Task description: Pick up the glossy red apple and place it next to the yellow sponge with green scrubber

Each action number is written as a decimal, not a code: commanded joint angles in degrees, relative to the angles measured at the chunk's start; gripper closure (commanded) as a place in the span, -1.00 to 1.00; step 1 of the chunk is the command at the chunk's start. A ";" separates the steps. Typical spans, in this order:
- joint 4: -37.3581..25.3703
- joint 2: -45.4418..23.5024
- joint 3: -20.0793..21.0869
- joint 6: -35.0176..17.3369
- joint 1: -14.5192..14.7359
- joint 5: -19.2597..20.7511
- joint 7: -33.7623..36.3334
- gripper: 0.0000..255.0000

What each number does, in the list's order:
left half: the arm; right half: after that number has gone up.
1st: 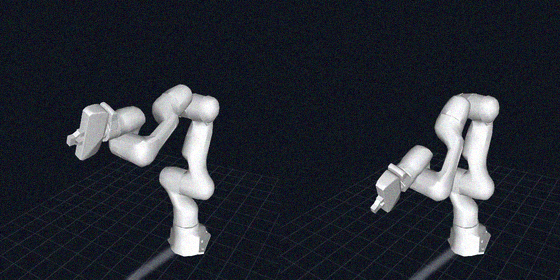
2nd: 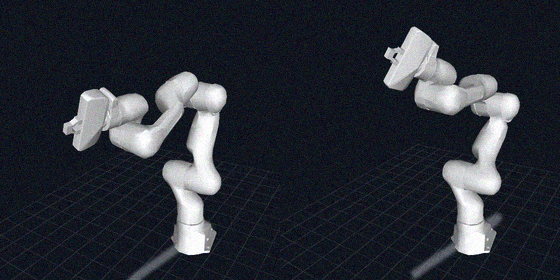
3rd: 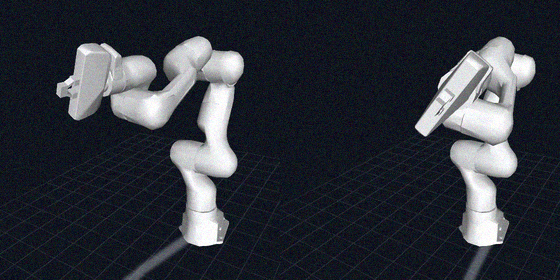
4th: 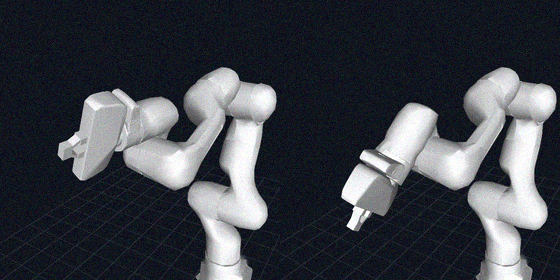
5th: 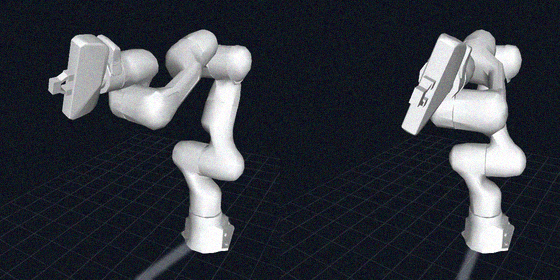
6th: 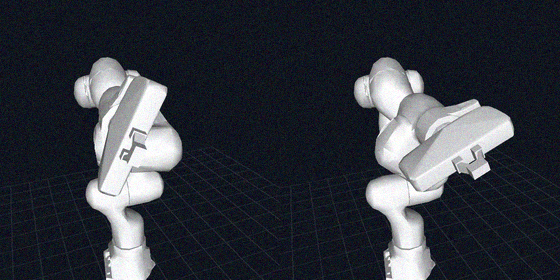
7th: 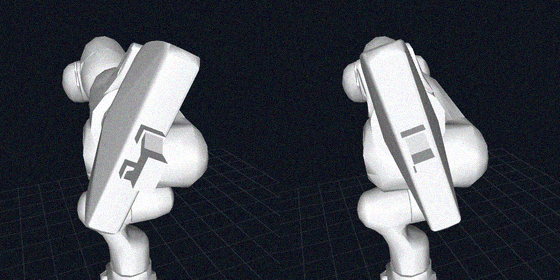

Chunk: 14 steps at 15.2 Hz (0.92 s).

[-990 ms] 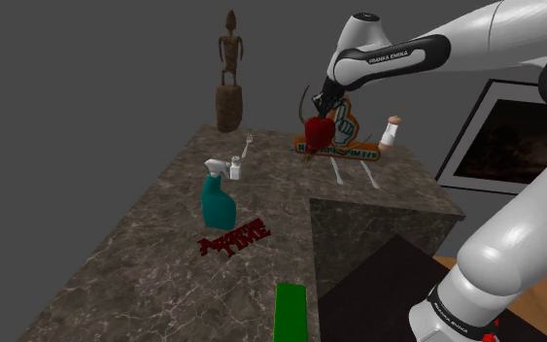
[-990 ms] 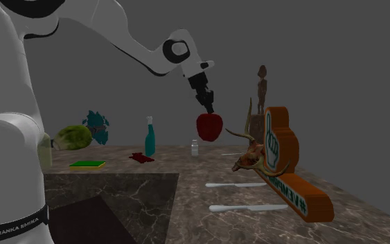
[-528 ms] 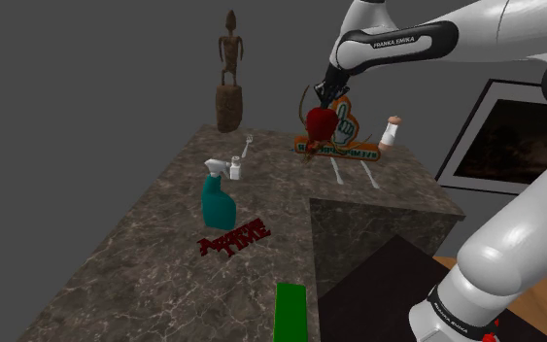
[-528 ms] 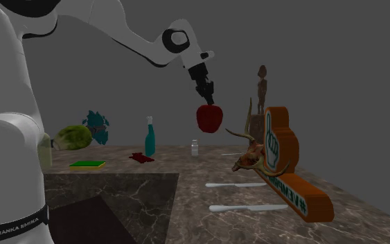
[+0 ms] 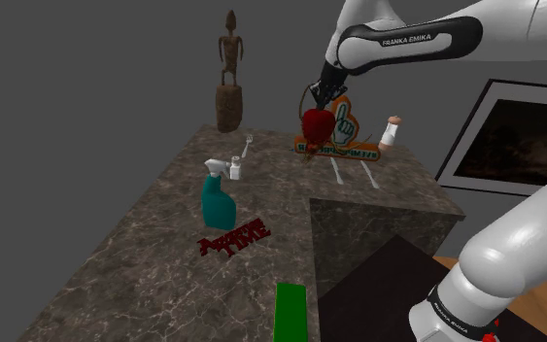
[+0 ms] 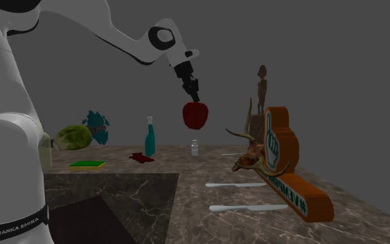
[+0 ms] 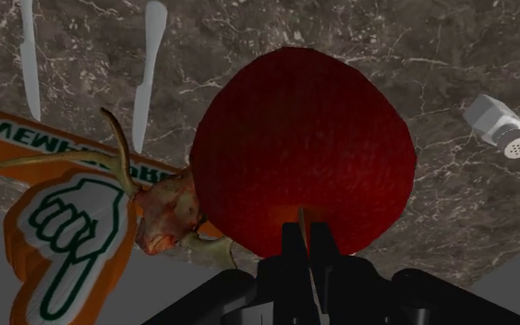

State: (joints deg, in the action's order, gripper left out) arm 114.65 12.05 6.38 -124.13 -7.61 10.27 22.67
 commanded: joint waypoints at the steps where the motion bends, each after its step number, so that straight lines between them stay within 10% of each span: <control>1: 2.10 2.11 1.50 0.41 0.87 0.33 2.55 1.00; 14: 8.83 11.80 12.99 6.22 6.88 -0.35 18.63 1.00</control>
State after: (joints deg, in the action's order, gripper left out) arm 123.15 22.86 18.14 -118.88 -1.40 10.19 39.66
